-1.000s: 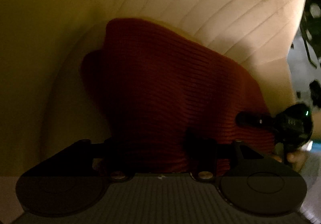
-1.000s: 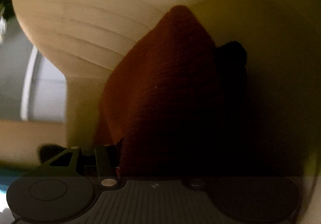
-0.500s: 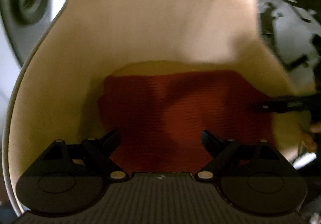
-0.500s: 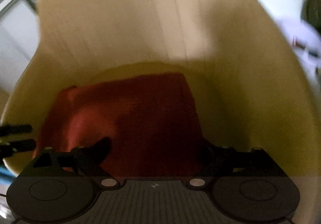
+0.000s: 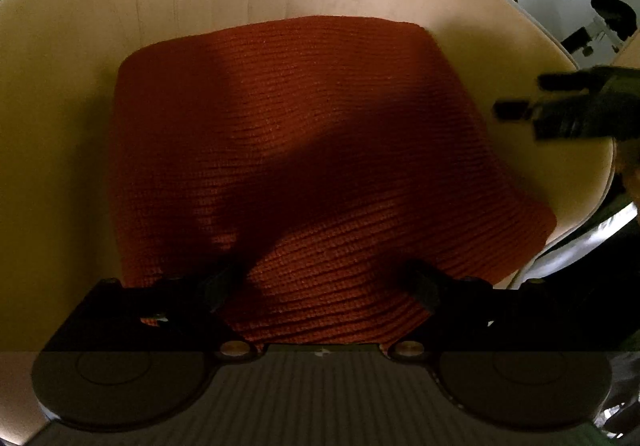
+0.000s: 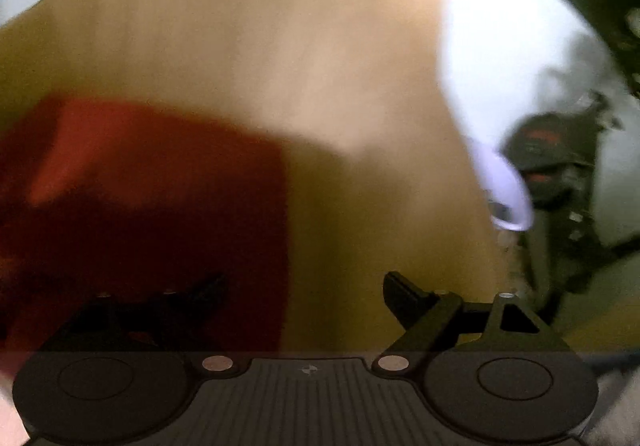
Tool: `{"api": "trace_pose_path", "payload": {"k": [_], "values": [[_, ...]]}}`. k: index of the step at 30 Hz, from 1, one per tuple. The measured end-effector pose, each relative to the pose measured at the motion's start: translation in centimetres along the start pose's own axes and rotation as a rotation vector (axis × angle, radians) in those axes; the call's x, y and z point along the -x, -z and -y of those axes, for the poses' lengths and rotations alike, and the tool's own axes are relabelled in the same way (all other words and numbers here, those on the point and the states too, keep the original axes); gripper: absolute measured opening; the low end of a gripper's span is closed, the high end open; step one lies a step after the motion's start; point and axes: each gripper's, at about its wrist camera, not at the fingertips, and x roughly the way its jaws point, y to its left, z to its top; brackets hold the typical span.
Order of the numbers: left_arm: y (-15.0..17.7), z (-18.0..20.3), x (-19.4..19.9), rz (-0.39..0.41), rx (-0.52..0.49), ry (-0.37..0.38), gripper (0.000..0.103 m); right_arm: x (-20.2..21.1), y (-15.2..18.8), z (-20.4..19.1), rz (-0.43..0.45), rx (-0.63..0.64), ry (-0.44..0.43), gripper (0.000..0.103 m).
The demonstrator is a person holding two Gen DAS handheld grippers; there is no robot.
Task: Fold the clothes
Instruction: 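Lower the red bundle onto the beige chair seat and open both tools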
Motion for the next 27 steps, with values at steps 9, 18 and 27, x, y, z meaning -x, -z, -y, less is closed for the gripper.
{"api": "trace_pose_path", "payload": {"k": [9,18,27], "values": [[-1.3,1.3,1.3,0.039,0.099,-0.066,0.103,-2.0,1.3,-2.6,-0.116,-0.018,-0.246,0.09],[-1.2,-0.2,-0.4,0.007,0.149,-0.046,0.103,-5.9,1.4,-5.5,-0.103,0.04,-0.201,0.093],[-1.6,1.4,4.9,-0.023,0.196,-0.059,0.103,-0.1,-1.8,-3.1,-0.032,-0.07,-0.202,0.102]]}}
